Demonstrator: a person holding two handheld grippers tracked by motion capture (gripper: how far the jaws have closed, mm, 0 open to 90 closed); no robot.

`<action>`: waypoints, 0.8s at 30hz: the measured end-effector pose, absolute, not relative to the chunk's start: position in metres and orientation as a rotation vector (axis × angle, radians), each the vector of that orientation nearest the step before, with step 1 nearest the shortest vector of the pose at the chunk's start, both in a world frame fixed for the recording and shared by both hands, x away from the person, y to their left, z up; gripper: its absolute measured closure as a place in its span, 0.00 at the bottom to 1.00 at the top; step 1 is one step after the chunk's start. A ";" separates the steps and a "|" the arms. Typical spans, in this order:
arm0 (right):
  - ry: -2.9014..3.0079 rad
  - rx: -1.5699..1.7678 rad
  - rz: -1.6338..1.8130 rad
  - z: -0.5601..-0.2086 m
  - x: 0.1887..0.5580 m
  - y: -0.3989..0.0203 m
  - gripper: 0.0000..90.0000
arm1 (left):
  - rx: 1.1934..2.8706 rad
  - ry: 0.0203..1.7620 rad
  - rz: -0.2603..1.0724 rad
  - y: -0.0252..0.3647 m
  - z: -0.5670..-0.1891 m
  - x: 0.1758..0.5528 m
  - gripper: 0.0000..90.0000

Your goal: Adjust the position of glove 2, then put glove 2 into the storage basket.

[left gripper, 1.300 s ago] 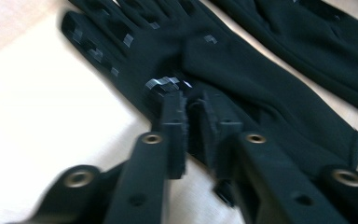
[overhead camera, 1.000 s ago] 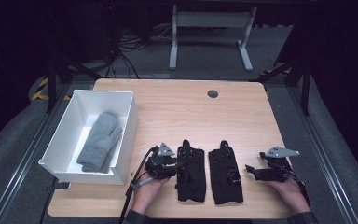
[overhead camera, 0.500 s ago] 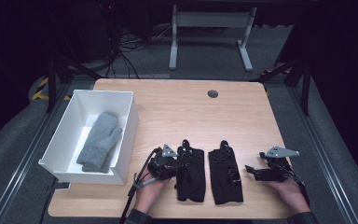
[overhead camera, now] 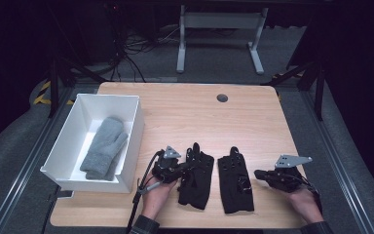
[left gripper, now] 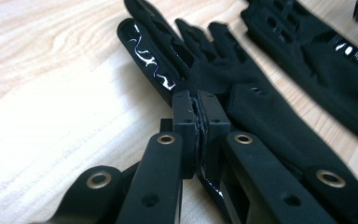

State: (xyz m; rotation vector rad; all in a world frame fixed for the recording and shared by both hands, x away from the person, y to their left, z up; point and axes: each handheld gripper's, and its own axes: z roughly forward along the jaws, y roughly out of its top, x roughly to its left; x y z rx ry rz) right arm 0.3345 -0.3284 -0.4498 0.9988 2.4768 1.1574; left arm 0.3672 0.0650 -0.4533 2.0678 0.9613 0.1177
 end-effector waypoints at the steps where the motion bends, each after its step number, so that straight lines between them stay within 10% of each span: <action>1: 2.487 0.990 1.157 -0.449 0.334 -0.326 1.00 | 2.066 0.959 0.115 0.065 -0.452 0.368 0.98; 24: 2.631 0.861 1.118 -0.455 0.334 -0.283 1.00 | 2.043 0.893 0.024 0.062 -0.433 0.366 0.98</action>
